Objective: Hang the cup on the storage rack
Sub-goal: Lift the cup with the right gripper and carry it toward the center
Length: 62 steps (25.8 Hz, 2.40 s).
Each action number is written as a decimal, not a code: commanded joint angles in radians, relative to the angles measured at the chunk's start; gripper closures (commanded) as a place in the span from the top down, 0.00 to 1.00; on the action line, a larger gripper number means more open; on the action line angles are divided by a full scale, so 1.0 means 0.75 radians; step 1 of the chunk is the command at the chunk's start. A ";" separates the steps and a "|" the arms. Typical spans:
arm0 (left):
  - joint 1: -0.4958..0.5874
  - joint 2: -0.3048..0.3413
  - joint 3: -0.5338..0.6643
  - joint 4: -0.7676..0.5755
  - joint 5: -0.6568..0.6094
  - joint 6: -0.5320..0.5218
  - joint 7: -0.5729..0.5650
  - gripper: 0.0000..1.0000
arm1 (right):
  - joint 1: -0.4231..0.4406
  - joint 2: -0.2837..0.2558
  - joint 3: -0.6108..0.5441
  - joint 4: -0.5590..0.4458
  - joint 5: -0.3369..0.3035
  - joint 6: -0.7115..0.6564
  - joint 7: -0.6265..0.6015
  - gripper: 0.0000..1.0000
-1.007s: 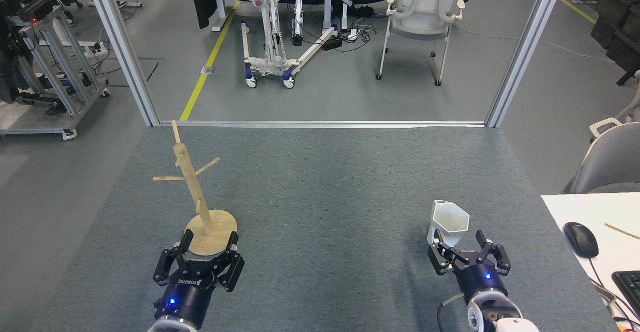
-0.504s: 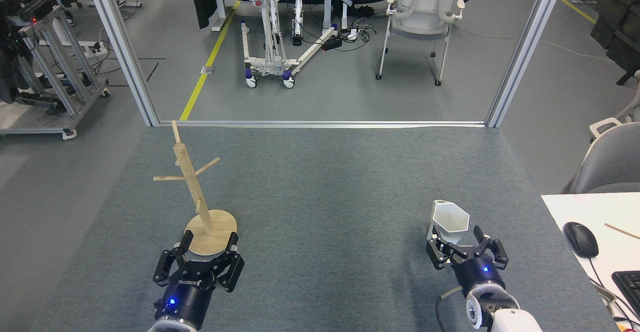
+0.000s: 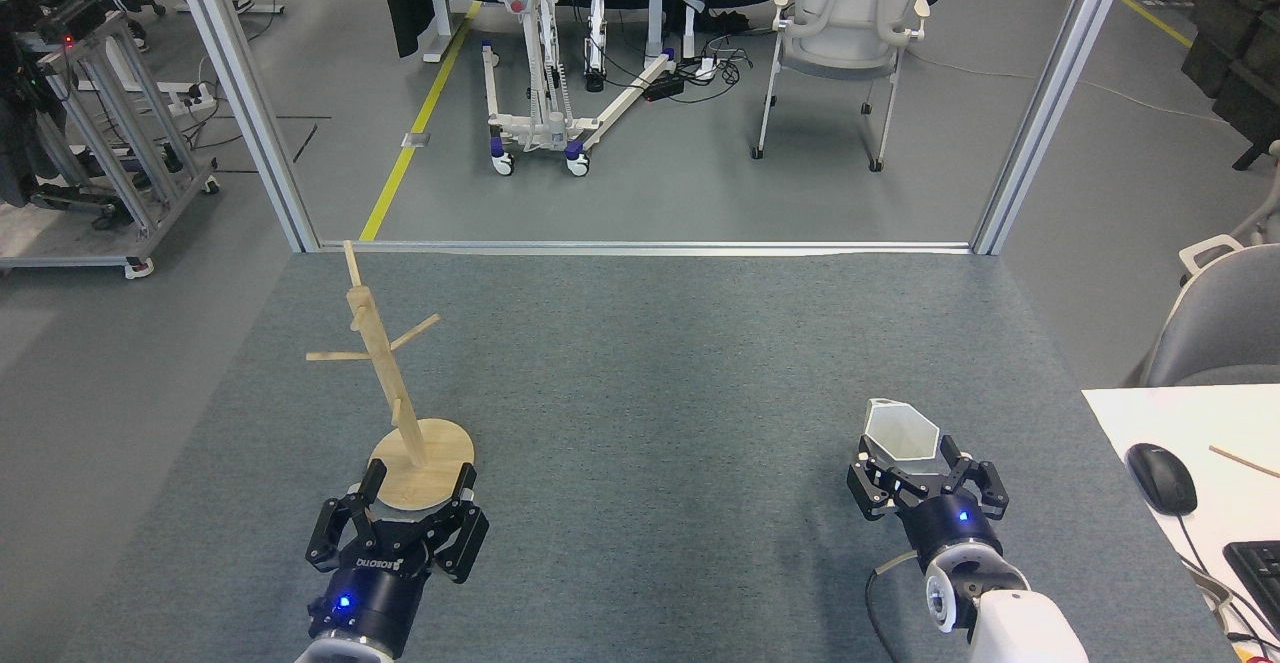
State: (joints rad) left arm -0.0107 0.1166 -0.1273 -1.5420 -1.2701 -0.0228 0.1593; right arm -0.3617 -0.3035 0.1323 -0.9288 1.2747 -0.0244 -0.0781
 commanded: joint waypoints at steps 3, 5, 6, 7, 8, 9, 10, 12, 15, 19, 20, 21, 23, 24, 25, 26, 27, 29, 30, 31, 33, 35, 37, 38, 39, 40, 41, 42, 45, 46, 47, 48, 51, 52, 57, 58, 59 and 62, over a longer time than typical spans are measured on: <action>0.002 0.000 0.000 -0.004 0.000 0.000 0.000 1.00 | -0.025 0.004 0.016 0.021 -0.004 0.000 0.000 0.99; 0.002 0.000 0.000 -0.004 0.000 0.000 0.000 1.00 | -0.027 0.010 0.016 0.032 -0.002 0.000 0.000 0.99; 0.002 0.000 0.000 -0.004 0.000 0.000 0.000 1.00 | -0.029 0.010 0.016 0.038 -0.002 0.000 0.000 0.99; 0.002 0.000 0.000 -0.004 0.000 0.000 0.000 0.99 | -0.029 0.014 0.016 0.042 -0.002 0.000 0.000 0.99; 0.002 0.000 0.000 -0.004 0.000 0.000 0.000 0.99 | -0.035 0.014 0.018 0.042 -0.002 0.000 0.000 0.99; 0.002 0.000 0.000 -0.004 0.000 0.000 0.000 0.99 | -0.041 0.018 0.018 0.044 -0.002 0.000 0.000 0.99; 0.002 0.000 0.000 -0.002 0.000 0.000 0.000 0.99 | -0.043 0.018 0.018 0.048 -0.002 0.000 0.000 0.99; 0.002 0.000 0.000 -0.004 0.000 0.000 0.000 1.00 | -0.045 0.020 0.018 0.060 -0.002 0.000 0.000 0.99; 0.002 0.000 0.000 -0.004 0.000 0.000 0.000 1.00 | -0.056 0.018 0.018 0.066 -0.004 0.000 0.000 0.92; 0.002 0.002 0.000 -0.004 0.000 0.000 0.000 0.99 | -0.060 0.010 0.018 0.069 -0.002 -0.014 0.000 0.64; 0.002 0.000 0.000 -0.004 0.000 0.000 0.000 1.00 | -0.060 0.008 0.018 0.069 -0.002 -0.023 0.000 0.57; 0.002 0.002 0.000 -0.004 0.000 0.000 0.000 0.99 | -0.060 0.006 0.018 0.069 -0.002 -0.029 0.000 0.50; 0.002 0.002 0.000 -0.004 0.000 0.000 0.000 1.00 | -0.060 0.002 0.016 0.069 -0.002 -0.031 0.000 0.41; 0.004 0.000 0.000 -0.004 0.000 0.000 0.000 1.00 | -0.060 0.000 0.016 0.069 -0.002 -0.033 0.000 0.38; 0.004 0.002 0.000 -0.004 0.000 -0.002 0.000 0.99 | -0.060 0.000 0.016 0.069 -0.002 -0.033 0.000 0.35; 0.004 0.002 0.000 -0.004 0.000 -0.002 0.000 0.99 | -0.060 -0.002 0.016 0.066 -0.002 -0.033 0.000 0.32; 0.004 0.002 -0.002 -0.004 0.000 -0.002 0.000 1.00 | -0.060 -0.002 0.016 0.064 -0.002 -0.035 0.000 0.29; 0.004 0.002 -0.002 -0.004 0.000 -0.004 0.000 1.00 | -0.056 -0.011 0.016 0.036 -0.004 -0.055 0.000 0.25; 0.004 0.000 -0.002 -0.004 0.000 -0.002 0.000 1.00 | -0.056 -0.017 0.016 0.011 -0.004 -0.088 0.000 0.23; 0.004 0.002 -0.002 -0.004 0.000 -0.004 0.000 0.99 | -0.045 -0.025 0.014 -0.034 -0.006 -0.135 0.000 0.21; 0.004 0.002 -0.002 -0.004 0.000 -0.004 -0.002 1.00 | -0.037 -0.064 -0.007 -0.111 -0.014 -0.282 0.000 0.19; 0.004 0.002 -0.002 -0.002 0.000 -0.004 0.000 0.99 | -0.031 -0.113 -0.025 -0.161 -0.024 -0.440 -0.002 0.17; 0.004 0.002 -0.002 -0.002 0.000 -0.004 -0.002 0.99 | -0.013 -0.123 -0.058 -0.222 -0.027 -0.581 -0.002 0.16; 0.004 0.002 -0.002 -0.002 0.000 -0.004 -0.002 0.99 | 0.006 -0.125 -0.066 -0.261 -0.027 -0.646 -0.002 0.16; 0.004 0.002 0.000 -0.002 0.000 -0.004 -0.002 1.00 | 0.018 -0.129 -0.074 -0.298 -0.029 -0.700 -0.002 0.14; 0.002 0.002 0.000 -0.002 0.000 -0.004 -0.002 0.99 | 0.024 -0.133 -0.082 -0.341 -0.035 -0.751 0.000 0.12; 0.002 0.002 0.000 -0.002 0.000 -0.004 -0.002 0.99 | 0.026 -0.133 -0.082 -0.377 -0.053 -0.779 0.004 0.10; 0.002 0.004 0.000 -0.002 0.000 -0.004 -0.002 0.99 | 0.024 -0.127 -0.076 -0.404 -0.086 -0.794 0.012 0.09; 0.000 0.002 0.000 0.005 0.000 -0.002 -0.002 0.99 | 0.006 -0.125 -0.033 -0.459 -0.188 -0.790 0.020 0.06; -0.002 0.000 -0.002 0.005 0.000 -0.006 -0.002 0.99 | -0.009 -0.123 0.010 -0.473 -0.211 -0.786 0.031 0.04; -0.002 0.000 0.000 0.005 0.000 -0.006 -0.002 1.00 | -0.041 -0.121 0.055 -0.488 -0.231 -0.775 0.047 0.01; -0.004 0.000 0.000 0.005 0.000 -0.004 -0.002 0.99 | -0.086 -0.123 0.094 -0.500 -0.260 -0.755 0.065 0.00; -0.006 0.002 -0.002 0.000 0.000 -0.010 -0.002 0.99 | -0.180 -0.133 0.233 -0.529 -0.358 -0.593 0.108 0.00; -0.006 0.006 -0.002 -0.002 0.000 -0.010 -0.006 0.99 | -0.215 -0.141 0.288 -0.545 -0.386 -0.522 0.114 0.00; 0.000 0.004 -0.021 -0.006 0.002 -0.033 -0.010 0.99 | -0.344 -0.242 0.601 -0.733 -0.597 -0.027 0.121 0.00; 0.000 0.004 -0.039 -0.008 0.000 -0.043 -0.010 0.99 | -0.356 -0.254 0.646 -0.766 -0.620 0.049 0.121 0.00; 0.000 0.002 -0.061 -0.010 0.000 -0.051 -0.010 0.99 | -0.371 -0.260 0.697 -0.791 -0.638 0.125 0.121 0.00; 0.000 -0.012 -0.115 -0.045 0.000 -0.049 -0.018 0.99 | -0.414 -0.279 0.832 -0.846 -0.681 0.362 0.123 0.00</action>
State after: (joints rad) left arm -0.0112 0.1166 -0.1781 -1.5552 -1.2696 -0.0565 0.1490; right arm -0.6395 -0.4956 0.6582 -1.5172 0.8047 0.0783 0.0120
